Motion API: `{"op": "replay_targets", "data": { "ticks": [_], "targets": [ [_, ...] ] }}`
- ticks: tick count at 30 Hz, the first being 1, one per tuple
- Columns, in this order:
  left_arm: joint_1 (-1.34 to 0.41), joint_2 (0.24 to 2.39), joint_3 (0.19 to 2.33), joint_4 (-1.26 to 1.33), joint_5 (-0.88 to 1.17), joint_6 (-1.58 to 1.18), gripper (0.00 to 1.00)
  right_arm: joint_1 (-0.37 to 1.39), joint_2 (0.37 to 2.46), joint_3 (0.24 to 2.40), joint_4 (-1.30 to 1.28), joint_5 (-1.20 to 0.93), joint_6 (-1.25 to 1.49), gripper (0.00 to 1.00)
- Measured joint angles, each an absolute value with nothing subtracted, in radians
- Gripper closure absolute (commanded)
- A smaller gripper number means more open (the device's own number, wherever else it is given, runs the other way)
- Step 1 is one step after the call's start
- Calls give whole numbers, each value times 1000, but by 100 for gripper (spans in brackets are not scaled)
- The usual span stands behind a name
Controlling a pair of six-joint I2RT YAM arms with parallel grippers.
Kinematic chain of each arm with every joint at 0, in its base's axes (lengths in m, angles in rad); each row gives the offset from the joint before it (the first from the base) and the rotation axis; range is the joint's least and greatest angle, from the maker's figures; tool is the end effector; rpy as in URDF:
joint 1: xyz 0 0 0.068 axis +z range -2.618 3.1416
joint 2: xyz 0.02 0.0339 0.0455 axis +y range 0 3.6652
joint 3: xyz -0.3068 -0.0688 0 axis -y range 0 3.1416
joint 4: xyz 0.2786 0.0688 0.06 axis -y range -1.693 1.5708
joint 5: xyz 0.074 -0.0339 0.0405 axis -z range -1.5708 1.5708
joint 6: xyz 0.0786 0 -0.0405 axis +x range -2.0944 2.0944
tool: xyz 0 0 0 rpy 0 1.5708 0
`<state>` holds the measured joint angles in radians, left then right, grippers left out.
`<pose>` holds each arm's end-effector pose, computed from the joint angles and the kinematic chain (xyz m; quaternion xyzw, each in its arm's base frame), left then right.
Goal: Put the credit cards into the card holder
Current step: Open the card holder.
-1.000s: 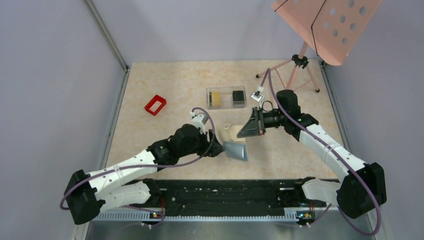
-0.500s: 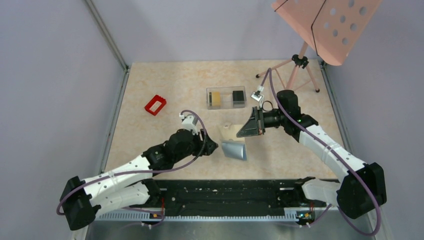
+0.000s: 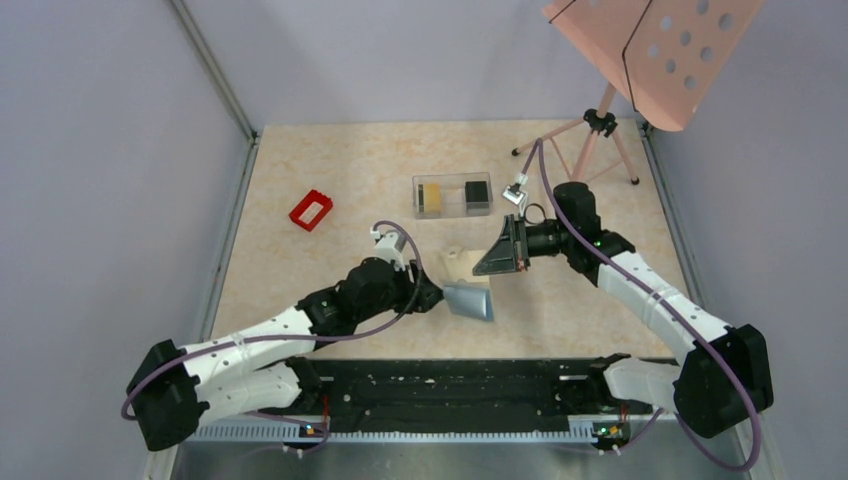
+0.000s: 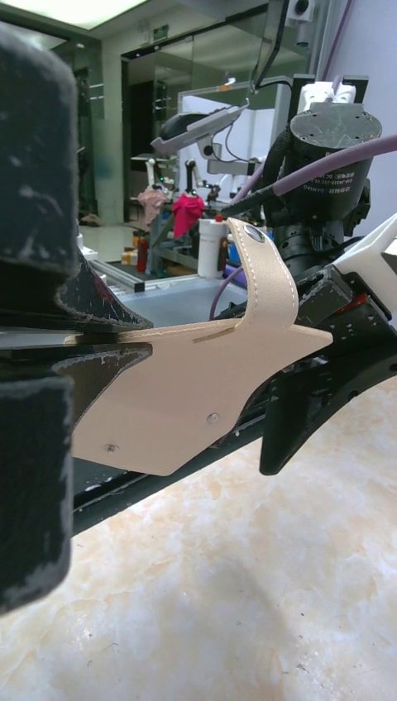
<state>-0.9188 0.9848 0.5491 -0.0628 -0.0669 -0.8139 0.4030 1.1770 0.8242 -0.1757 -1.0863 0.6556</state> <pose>0.1632 -0.2051 0.2331 0.0280 0.8589 -0.3704 0.3525 0.2303 0.1738 0.3011 -0.1618 0.7689 0.6021 0.1416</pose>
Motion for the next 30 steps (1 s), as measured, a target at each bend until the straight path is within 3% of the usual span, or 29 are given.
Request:
{"op": "replay_targets", "data": {
  "ticks": [10, 20, 30],
  "targets": [
    [-919, 948, 504, 7, 16, -818, 59, 403, 1173, 796, -165, -1084, 656, 100],
    [-919, 830, 461, 42, 38, -827, 53, 403, 1173, 779, -167, -1082, 654, 100],
    [-919, 897, 464, -14, -32, -839, 53, 403, 1172, 779, -166, -1085, 654, 100]
  ]
}}
